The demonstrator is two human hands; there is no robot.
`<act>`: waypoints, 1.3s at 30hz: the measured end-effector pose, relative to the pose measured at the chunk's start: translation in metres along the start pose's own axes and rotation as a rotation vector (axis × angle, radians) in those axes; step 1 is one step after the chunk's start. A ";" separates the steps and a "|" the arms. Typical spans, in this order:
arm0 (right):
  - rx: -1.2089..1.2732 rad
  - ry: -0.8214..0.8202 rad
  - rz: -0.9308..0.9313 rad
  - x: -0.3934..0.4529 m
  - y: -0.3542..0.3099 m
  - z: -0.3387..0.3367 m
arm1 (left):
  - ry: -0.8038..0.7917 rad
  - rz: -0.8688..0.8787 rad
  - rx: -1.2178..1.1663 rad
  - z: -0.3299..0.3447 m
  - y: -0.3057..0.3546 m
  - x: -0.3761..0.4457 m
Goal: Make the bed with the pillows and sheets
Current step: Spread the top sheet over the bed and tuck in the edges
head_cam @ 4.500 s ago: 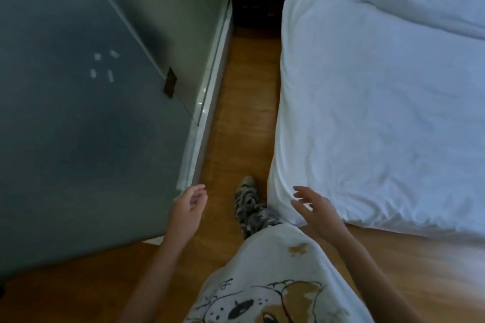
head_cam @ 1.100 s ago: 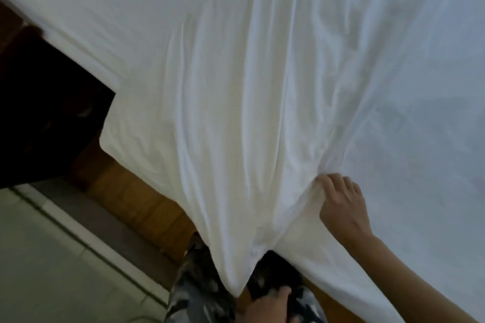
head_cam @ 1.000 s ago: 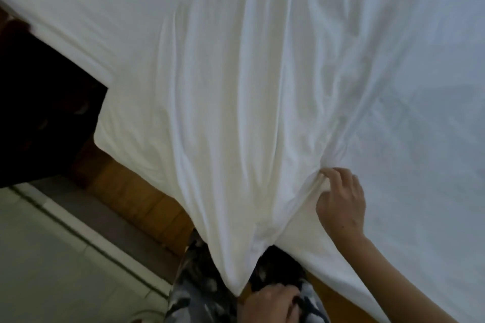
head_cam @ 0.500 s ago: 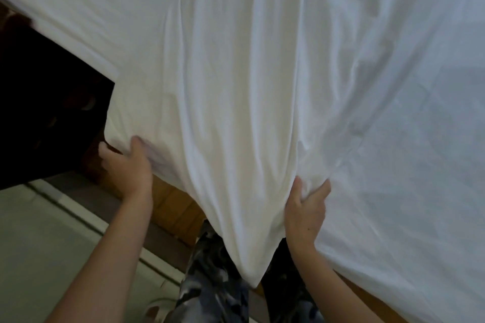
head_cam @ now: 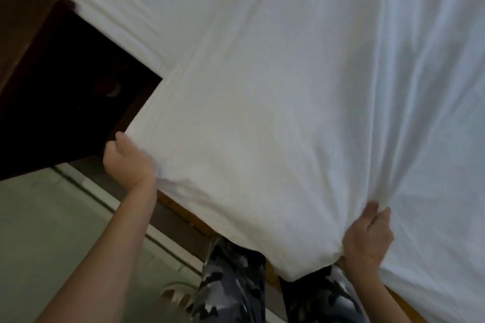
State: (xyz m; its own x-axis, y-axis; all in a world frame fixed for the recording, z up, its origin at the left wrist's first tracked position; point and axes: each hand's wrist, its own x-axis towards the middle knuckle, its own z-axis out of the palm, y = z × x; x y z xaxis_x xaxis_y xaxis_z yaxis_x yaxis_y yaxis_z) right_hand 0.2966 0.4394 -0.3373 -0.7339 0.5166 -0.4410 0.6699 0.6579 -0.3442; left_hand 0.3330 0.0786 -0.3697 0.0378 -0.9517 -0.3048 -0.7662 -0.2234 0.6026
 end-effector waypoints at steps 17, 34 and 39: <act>0.181 0.056 0.244 0.043 -0.039 0.000 | -0.212 0.564 0.241 0.054 0.080 -0.048; 0.256 -0.014 -0.199 0.363 -0.243 -0.060 | -0.367 1.362 0.565 0.322 0.252 -0.160; 0.486 0.068 -0.035 0.418 -0.298 -0.062 | -0.359 1.390 0.590 0.332 0.246 -0.157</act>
State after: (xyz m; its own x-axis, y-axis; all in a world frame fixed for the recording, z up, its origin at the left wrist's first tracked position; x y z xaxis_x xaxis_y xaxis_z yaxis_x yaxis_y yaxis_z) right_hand -0.2165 0.4935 -0.3677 -0.7519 0.5437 -0.3729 0.6075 0.3517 -0.7122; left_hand -0.0746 0.2432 -0.4183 -0.9765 -0.2144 0.0218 -0.2051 0.9556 0.2114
